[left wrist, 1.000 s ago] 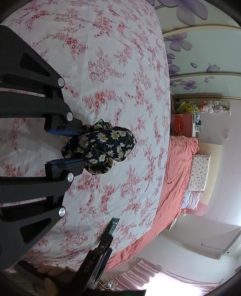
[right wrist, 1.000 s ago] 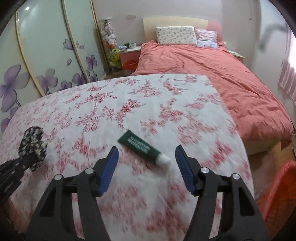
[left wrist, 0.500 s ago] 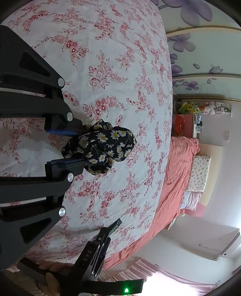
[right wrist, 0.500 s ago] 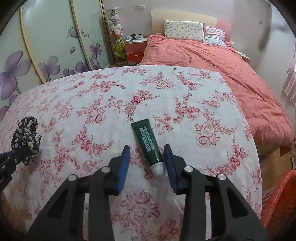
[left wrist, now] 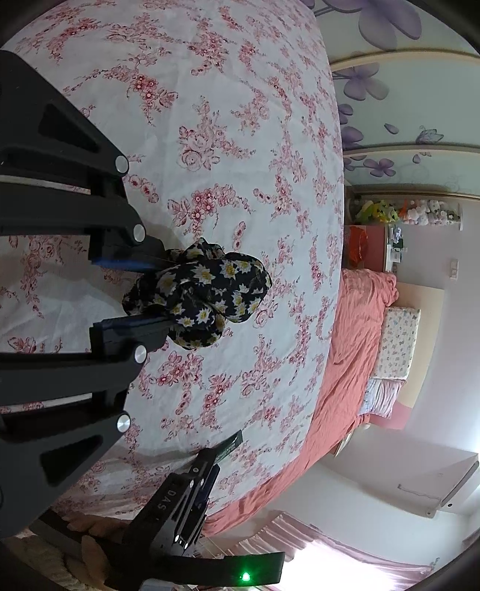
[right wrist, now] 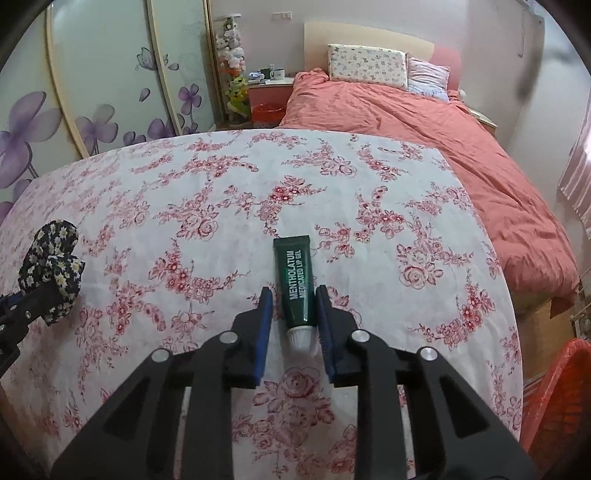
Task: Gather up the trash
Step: 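Carry the tube and cloth with both tools over the orange basket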
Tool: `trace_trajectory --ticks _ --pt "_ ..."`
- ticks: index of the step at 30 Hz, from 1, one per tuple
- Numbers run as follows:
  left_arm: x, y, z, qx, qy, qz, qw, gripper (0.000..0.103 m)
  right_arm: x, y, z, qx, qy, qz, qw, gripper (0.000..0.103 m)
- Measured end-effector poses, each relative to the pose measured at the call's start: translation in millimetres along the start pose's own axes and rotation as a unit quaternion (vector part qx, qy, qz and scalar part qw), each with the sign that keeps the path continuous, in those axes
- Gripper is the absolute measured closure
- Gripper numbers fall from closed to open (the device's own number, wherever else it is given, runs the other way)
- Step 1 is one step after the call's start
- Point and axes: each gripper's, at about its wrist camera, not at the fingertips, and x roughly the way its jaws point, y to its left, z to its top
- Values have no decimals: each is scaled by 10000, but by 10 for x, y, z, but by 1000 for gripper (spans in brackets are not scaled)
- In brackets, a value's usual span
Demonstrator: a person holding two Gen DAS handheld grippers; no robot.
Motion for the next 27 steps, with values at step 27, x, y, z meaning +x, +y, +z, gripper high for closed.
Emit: trace_trajectory --ticks 27 --pt "-433 -764 -46 492 -313 -444 9973 83 -1336 -411 -464 814 -1272 -120 9885 84"
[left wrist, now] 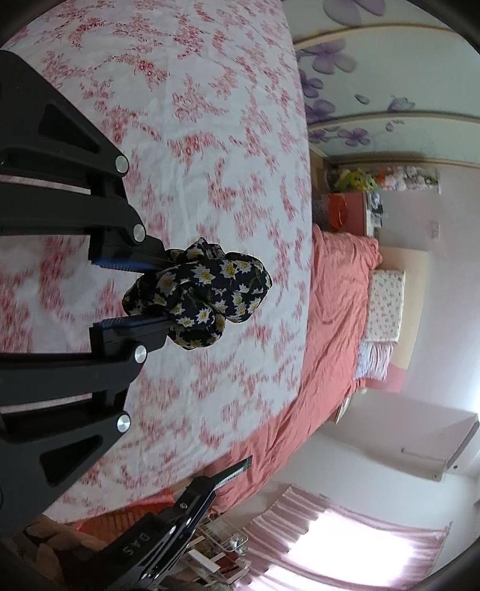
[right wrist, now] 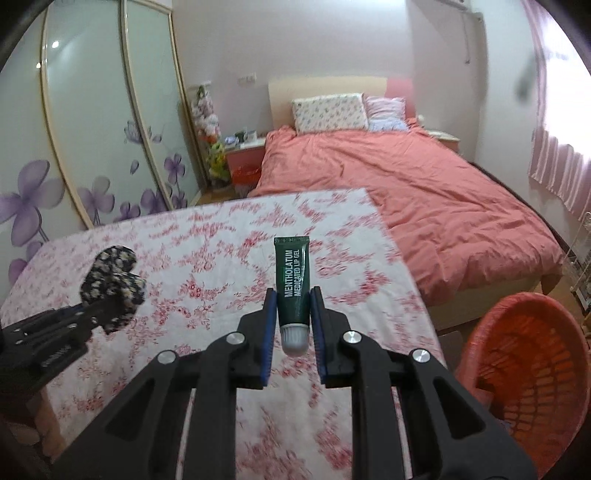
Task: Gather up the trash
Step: 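Carry the tube and cloth with both tools over the orange basket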
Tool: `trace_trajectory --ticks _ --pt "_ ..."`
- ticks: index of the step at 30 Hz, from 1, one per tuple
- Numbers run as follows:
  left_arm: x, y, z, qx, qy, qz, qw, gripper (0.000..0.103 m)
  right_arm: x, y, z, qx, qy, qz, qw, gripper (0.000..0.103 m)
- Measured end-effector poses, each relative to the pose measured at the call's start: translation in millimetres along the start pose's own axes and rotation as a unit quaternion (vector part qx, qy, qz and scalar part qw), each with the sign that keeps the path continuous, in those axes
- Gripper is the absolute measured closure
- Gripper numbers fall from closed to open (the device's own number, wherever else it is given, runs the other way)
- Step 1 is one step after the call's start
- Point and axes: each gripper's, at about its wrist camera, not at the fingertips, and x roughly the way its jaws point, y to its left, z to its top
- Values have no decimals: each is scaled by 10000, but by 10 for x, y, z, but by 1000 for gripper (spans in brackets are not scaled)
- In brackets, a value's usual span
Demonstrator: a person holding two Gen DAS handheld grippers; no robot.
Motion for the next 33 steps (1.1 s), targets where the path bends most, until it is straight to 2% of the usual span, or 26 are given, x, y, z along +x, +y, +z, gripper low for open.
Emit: trace_trajectory --ticks 7,15,28,33 --pt "-157 -432 -8 299 -113 -327 9990 83 -538 -295 -74 335 -440 -97 9984 84" --pt "-284 -986 -76 712 -145 -791 9942 83 -964 -617 -222 592 -708 -400 9949 84" --pt "-236 -1922 -293 1425 -18 -1522 9780 83 -1462 -1442 -528 1107 -994 -1229 9812 84" --pt "-198 -2220 -375 1647 44 -1773 9703 83 -1574 -1742 -664 1367 -1038 -1411 9750 84"
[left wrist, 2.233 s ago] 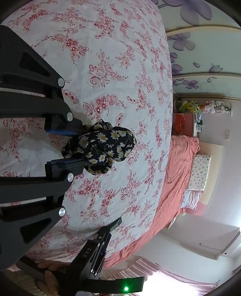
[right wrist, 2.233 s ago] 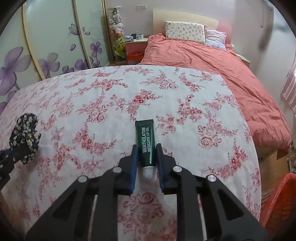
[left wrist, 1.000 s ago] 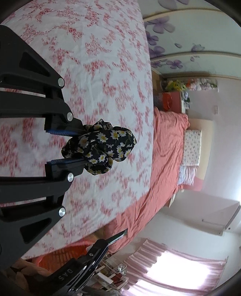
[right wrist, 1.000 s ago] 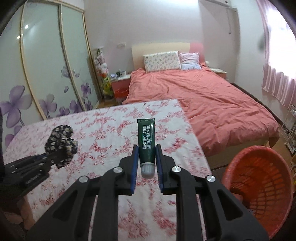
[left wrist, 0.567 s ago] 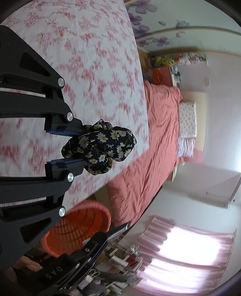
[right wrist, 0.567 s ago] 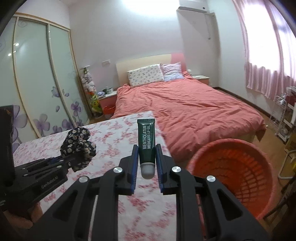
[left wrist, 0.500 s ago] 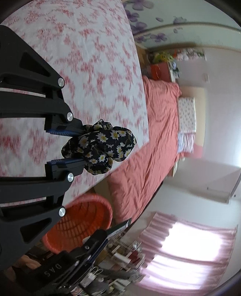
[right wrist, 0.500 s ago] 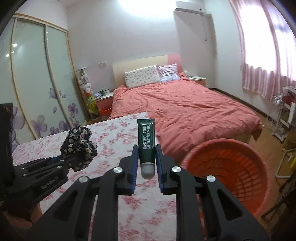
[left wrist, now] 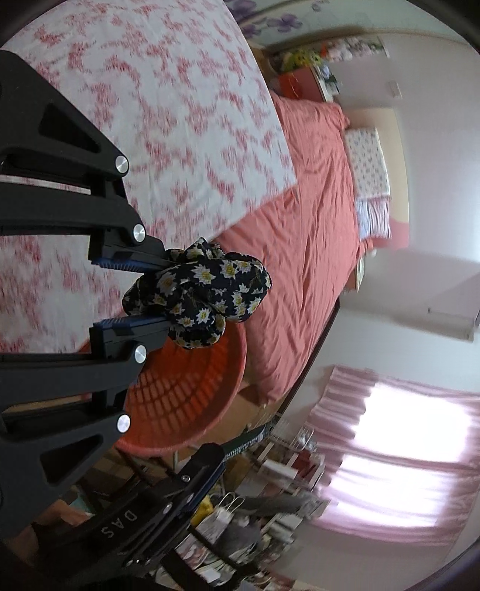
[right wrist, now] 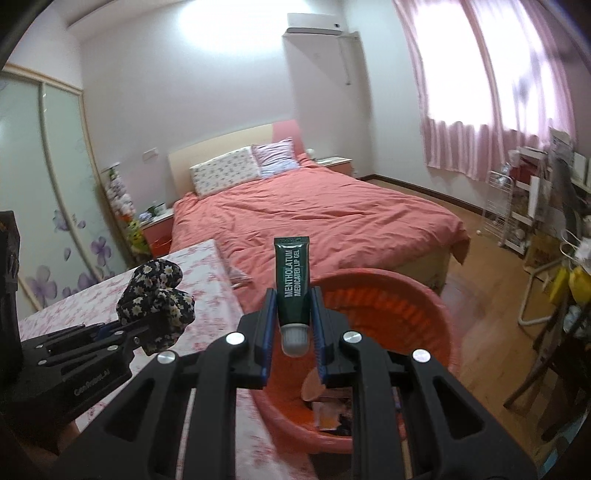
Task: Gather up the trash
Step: 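Carry the tube and cloth with both tools over the orange basket, then open both tools to drop the tube and cloth into the basket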
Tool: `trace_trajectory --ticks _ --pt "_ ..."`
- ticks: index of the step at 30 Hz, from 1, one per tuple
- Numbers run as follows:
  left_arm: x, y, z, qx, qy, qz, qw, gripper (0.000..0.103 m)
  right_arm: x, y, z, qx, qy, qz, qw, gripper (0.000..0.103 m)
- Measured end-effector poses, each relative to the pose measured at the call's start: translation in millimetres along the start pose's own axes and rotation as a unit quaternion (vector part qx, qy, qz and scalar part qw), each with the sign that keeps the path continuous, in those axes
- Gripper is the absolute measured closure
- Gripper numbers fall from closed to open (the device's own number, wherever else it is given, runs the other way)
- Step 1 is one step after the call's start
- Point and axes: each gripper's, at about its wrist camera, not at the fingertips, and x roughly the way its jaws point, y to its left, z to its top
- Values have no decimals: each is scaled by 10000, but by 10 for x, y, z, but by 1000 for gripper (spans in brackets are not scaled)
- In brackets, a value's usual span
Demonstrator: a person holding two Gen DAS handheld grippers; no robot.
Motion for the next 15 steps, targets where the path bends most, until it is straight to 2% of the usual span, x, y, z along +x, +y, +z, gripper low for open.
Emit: trace_trajectory --ticks 7,15 --pt "171 -295 5 184 105 -271 9994 83 -26 -310 -13 193 -59 -137 9997 84" --pt "332 -524 -13 278 236 -414 9985 83 -26 -531 -24 361 -78 -175 9992 84"
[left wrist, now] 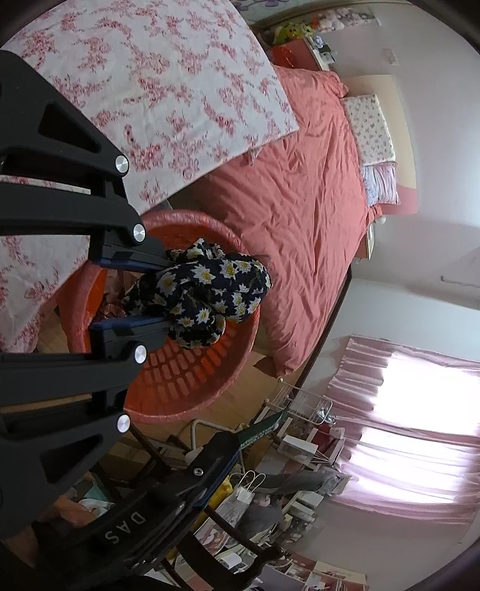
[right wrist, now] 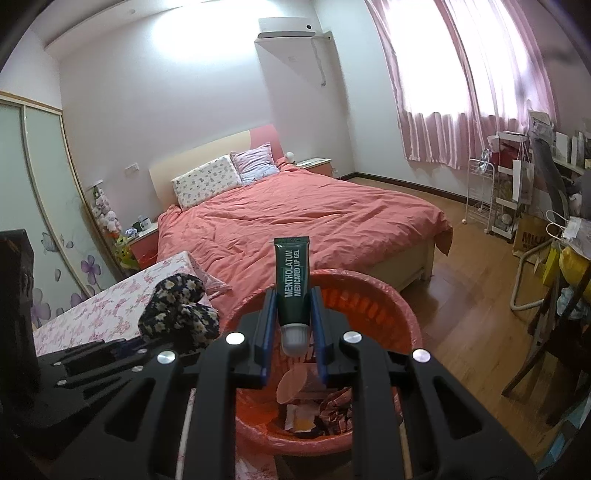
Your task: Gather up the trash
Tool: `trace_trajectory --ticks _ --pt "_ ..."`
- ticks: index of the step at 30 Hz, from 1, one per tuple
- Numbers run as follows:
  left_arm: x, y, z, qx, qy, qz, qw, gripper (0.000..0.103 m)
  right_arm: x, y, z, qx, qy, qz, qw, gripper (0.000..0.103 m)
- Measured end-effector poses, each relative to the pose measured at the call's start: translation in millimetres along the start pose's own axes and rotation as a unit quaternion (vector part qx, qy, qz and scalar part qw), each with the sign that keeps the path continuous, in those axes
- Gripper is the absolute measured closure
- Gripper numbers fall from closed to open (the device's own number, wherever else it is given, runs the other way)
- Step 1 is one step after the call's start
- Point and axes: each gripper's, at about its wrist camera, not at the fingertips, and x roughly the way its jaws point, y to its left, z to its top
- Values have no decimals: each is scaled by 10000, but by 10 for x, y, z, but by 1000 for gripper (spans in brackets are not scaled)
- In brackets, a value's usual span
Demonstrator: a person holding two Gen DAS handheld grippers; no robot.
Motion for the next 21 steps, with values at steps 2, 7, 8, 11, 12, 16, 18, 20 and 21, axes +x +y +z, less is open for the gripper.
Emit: trace_trajectory --ticks 2,7,8,11,12,16,18,20,21 --pt "36 -32 6 16 19 -21 10000 83 12 -40 15 33 -15 12 10000 84" --pt "130 -75 7 45 84 -30 10000 81 69 -141 54 213 -3 65 9998 84" --pt "151 -76 2 35 108 -23 9999 81 90 -162 60 263 15 91 9996 84" --pt "209 -38 -25 -25 194 -3 9998 69 174 -271 77 414 109 184 9989 83" --pt "236 -33 -28 -42 224 4 9997 65 201 -294 76 466 138 202 9986 83" --pt "306 0 -90 -89 357 95 9993 57 316 -416 68 738 294 307 9964 72" --pt "311 47 -119 -145 403 181 9989 57 314 -436 51 758 297 253 9964 66" --pt "276 96 -141 -214 408 252 9986 55 286 -447 31 729 276 194 9968 57" --pt "241 134 -155 -263 389 308 9984 51 262 -450 24 714 259 162 9970 55"
